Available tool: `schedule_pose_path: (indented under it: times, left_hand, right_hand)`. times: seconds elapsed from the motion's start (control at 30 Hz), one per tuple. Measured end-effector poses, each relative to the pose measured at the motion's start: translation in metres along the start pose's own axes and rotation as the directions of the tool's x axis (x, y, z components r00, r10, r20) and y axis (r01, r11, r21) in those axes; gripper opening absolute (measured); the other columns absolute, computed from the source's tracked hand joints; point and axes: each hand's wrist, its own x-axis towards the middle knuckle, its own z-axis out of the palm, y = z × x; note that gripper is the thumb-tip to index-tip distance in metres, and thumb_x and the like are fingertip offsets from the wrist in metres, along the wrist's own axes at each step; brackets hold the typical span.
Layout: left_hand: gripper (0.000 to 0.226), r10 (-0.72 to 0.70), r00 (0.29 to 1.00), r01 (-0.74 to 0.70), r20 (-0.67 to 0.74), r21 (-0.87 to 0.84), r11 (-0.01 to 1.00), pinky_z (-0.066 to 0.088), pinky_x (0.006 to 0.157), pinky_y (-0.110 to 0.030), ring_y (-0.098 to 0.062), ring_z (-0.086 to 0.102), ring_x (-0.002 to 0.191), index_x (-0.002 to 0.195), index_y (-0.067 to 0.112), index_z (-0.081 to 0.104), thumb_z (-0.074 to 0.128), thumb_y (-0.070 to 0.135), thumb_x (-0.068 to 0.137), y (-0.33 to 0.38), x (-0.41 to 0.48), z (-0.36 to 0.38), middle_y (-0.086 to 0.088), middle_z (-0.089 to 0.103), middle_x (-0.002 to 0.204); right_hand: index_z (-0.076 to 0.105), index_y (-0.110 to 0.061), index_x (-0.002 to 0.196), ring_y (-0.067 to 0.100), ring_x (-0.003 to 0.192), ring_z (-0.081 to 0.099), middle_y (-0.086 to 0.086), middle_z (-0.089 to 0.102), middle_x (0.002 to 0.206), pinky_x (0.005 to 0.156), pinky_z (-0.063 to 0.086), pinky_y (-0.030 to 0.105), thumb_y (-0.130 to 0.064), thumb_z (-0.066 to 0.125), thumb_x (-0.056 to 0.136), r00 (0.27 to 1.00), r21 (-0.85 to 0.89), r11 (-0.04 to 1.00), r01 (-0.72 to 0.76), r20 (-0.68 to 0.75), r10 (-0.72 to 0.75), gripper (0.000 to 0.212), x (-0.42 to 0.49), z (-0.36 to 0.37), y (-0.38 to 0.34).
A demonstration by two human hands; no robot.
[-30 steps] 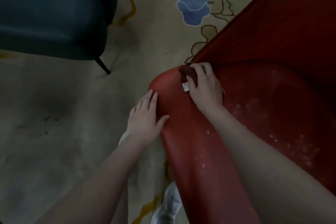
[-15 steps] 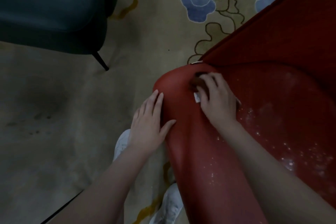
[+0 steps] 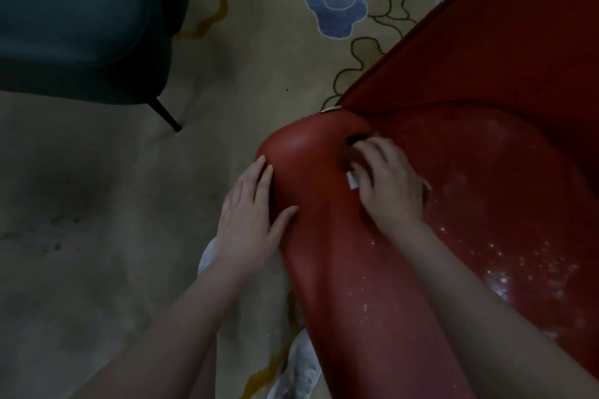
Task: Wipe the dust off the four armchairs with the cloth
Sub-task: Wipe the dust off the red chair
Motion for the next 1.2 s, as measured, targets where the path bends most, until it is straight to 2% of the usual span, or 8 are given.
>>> schedule_pose_path:
  times: [0.07,0.3,0.4,0.53,0.8,0.93,1.07,1.2]
  left_hand:
    - [0.075,0.024,0.999,-0.024,-0.025,0.008,1.0,0.025,0.115,-0.037,-0.022,0.029,0.143,0.151,0.007,0.034,0.035,0.056,0.094,0.007,0.009,0.0,-0.007,0.029,0.159]
    - [0.068,0.159,0.987,-0.158,-0.021,0.055,0.986,0.024,0.117,-0.04,-0.025,0.026,0.146,0.152,0.008,0.033,0.031,0.05,0.098,0.037,0.044,0.004,-0.008,0.026,0.161]
    - [0.075,0.209,0.976,-0.214,0.058,0.1,0.972,0.013,0.12,-0.037,-0.019,0.008,0.152,0.156,0.011,0.022,0.023,0.056,0.096,0.049,0.052,0.007,-0.003,0.012,0.165]
    - [0.079,0.218,0.971,-0.231,0.096,0.16,0.96,0.01,0.123,-0.038,-0.02,0.003,0.152,0.157,0.012,0.019,0.016,0.061,0.095,0.055,0.054,0.018,-0.004,0.011,0.165]
    - [0.077,0.224,0.971,-0.235,0.08,0.168,0.957,0.012,0.122,-0.04,-0.02,0.007,0.152,0.156,0.011,0.024,0.024,0.06,0.096,0.053,0.054,0.021,-0.006,0.017,0.164]
    - [0.08,0.256,0.959,-0.274,0.12,0.172,0.946,0.01,0.123,-0.039,-0.018,0.002,0.152,0.157,0.013,0.02,0.019,0.064,0.095,0.062,0.062,0.013,-0.003,0.012,0.165]
    - [0.081,0.297,0.942,-0.323,0.158,0.184,0.928,0.003,0.122,-0.034,-0.018,-0.002,0.152,0.158,0.014,0.015,0.017,0.065,0.094,0.084,0.075,0.024,-0.002,0.007,0.166]
    - [0.076,0.305,0.943,-0.329,0.134,0.232,0.915,0.005,0.122,-0.035,-0.021,0.005,0.152,0.157,0.012,0.02,0.015,0.06,0.097,0.105,0.085,0.04,-0.005,0.014,0.165]
  right_hand:
    - [0.066,-0.01,0.116,0.033,0.099,0.061,0.01,0.062,0.115,0.079,0.053,0.042,-0.017,0.061,0.088,0.986,0.0,0.988,-0.156,-0.059,0.156,0.029,0.005,0.004,-0.005]
    - [0.068,-0.009,0.111,0.029,0.09,0.064,0.007,0.066,0.111,0.073,0.056,0.038,-0.021,0.051,0.086,0.988,0.046,0.989,0.139,0.059,-0.141,0.033,-0.045,-0.013,-0.001]
    - [0.068,-0.01,0.112,0.037,0.092,0.065,0.013,0.065,0.111,0.071,0.056,0.041,-0.025,0.051,0.086,0.986,-0.023,0.989,-0.146,-0.081,0.143,0.034,-0.033,-0.021,0.03]
    - [0.06,-0.01,0.127,0.042,0.104,0.058,0.019,0.057,0.12,0.079,0.048,0.045,-0.021,0.056,0.095,0.837,-0.034,0.843,-0.537,-0.146,0.527,0.034,0.016,-0.02,0.052]
    - [0.068,-0.012,0.113,0.026,0.096,0.064,0.003,0.066,0.113,0.075,0.056,0.037,-0.022,0.054,0.088,0.997,0.084,0.996,0.041,0.066,-0.046,0.03,-0.043,-0.026,0.036]
    - [0.069,-0.009,0.115,0.035,0.101,0.065,0.012,0.067,0.115,0.077,0.056,0.042,-0.022,0.056,0.086,0.987,-0.008,0.988,-0.156,-0.04,0.156,0.034,-0.051,-0.042,0.077]
    - [0.058,-0.011,0.13,0.041,0.11,0.056,0.018,0.057,0.125,0.082,0.048,0.046,-0.021,0.053,0.098,0.821,-0.03,0.825,-0.564,-0.125,0.557,0.034,0.003,-0.045,0.103]
    - [0.053,-0.019,0.136,0.031,0.124,0.048,0.007,0.052,0.136,0.094,0.043,0.041,-0.025,0.049,0.1,0.904,-0.01,0.904,-0.427,0.017,0.427,0.037,0.049,-0.035,0.088]
